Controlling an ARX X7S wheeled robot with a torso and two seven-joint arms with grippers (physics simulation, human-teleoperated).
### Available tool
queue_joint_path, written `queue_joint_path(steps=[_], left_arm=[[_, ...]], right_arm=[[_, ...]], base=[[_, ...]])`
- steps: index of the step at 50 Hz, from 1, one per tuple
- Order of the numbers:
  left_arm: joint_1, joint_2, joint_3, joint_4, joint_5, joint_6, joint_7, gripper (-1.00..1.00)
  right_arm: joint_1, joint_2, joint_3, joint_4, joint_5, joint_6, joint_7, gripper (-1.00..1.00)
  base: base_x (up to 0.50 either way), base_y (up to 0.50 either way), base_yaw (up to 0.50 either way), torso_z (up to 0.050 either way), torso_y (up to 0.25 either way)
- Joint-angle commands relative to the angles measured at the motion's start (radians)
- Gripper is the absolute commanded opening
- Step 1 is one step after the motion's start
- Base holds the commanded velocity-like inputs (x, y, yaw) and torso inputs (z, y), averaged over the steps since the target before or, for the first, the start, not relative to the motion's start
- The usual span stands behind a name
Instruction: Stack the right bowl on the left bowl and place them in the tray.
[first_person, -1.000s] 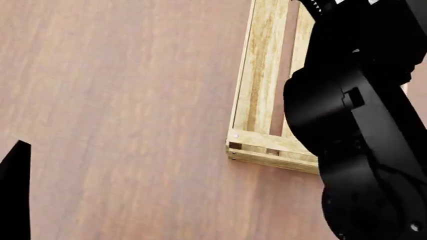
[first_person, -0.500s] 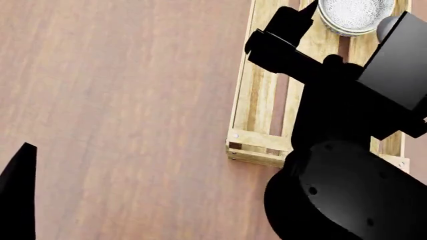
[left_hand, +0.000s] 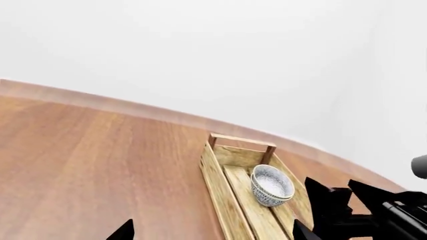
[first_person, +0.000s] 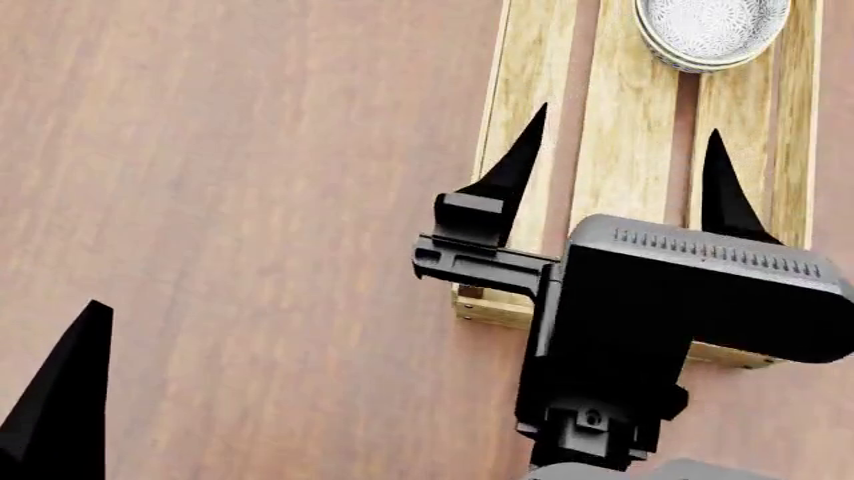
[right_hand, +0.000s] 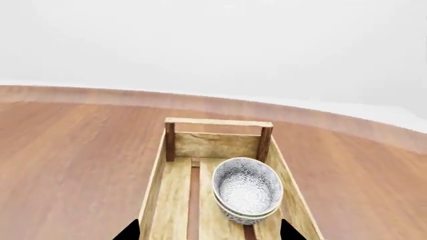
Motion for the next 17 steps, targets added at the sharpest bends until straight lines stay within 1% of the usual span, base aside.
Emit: queue_joint_path(steps=[1,8,12,13,15,16,17], left_arm=[[-0.005,0.042,-0.006,-0.011,0.013,0.008,0.044,1.0],[-0.018,0.067,0.036,-0.041,0.04,-0.007,0.06,1.0],[-0.021,0.083,0.058,-0.061,0.06,-0.01,0.07,1.0],[-0.023,0.088,0.061,-0.067,0.051,-0.011,0.072,1.0],[-0.032,0.114,0.08,-0.092,-0.002,-0.019,0.08,1.0],[-0.059,0.148,0.122,-0.147,-0.084,-0.062,0.1,1.0],[-0.066,0.176,0.154,-0.193,-0.083,-0.076,0.118,1.0]], right_arm=[[-0.162,-0.012,0.206,-0.048,-0.189,0.246,-0.01,1.0],[-0.238,-0.015,0.266,-0.096,-0.306,0.428,-0.006,1.0],[-0.292,-0.009,0.293,-0.103,-0.363,0.462,-0.009,1.0],[-0.305,-0.009,0.297,-0.098,-0.373,0.458,-0.013,1.0],[-0.362,-0.013,0.314,-0.041,-0.362,0.363,-0.039,1.0],[-0.429,-0.048,0.313,0.075,-0.349,0.269,-0.082,1.0],[-0.469,-0.071,0.312,0.141,-0.352,0.219,-0.096,1.0]], base=[[0.0,0.0,0.0,0.0,0.0],[0.0,0.0,0.0,0.0,0.0],[0.0,0.0,0.0,0.0,0.0],[0.0,0.0,0.0,0.0,0.0],[0.0,0.0,0.0,0.0,0.0],[0.0,0.0,0.0,0.0,0.0],[0.0,0.0,0.0,0.0,0.0]])
